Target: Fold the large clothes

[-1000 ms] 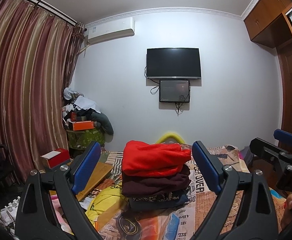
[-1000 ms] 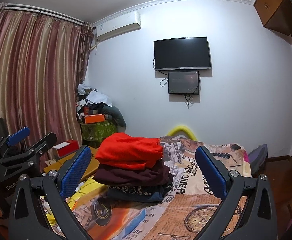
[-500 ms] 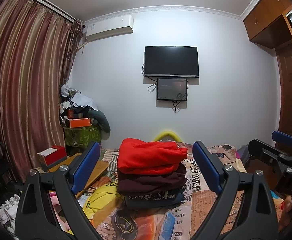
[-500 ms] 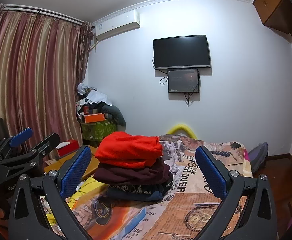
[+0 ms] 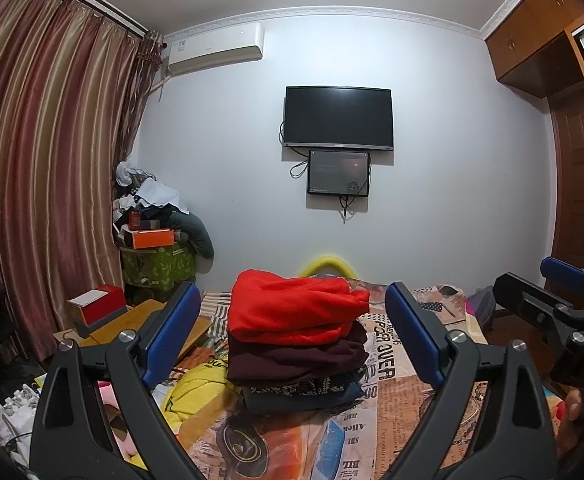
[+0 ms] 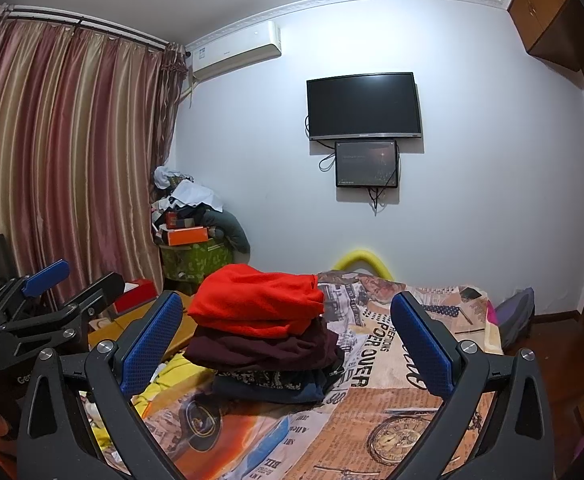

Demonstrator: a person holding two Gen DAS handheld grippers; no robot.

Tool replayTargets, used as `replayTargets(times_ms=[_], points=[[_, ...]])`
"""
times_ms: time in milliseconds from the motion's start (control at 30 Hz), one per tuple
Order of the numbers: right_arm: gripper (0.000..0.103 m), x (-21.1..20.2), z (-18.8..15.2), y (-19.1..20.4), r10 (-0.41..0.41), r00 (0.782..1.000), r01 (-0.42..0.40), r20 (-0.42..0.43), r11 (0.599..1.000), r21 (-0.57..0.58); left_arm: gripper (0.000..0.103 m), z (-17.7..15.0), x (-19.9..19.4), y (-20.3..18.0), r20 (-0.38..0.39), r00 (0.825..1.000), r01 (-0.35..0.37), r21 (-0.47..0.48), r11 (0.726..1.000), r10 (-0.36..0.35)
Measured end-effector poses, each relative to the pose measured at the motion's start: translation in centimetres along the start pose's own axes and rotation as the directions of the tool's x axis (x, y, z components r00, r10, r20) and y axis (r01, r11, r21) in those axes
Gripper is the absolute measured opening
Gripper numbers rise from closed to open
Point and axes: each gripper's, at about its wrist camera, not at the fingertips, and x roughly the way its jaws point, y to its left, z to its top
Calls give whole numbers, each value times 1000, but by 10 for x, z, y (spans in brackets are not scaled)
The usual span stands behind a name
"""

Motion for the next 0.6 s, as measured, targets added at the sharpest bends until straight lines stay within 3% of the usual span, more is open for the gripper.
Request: replayTargets(times_ms=[600], points=[[103,7,-4,-4,1,1000,-1,-16,1000,1,94,-3,2,-1,-14,1000,-9,-15,1000,9]])
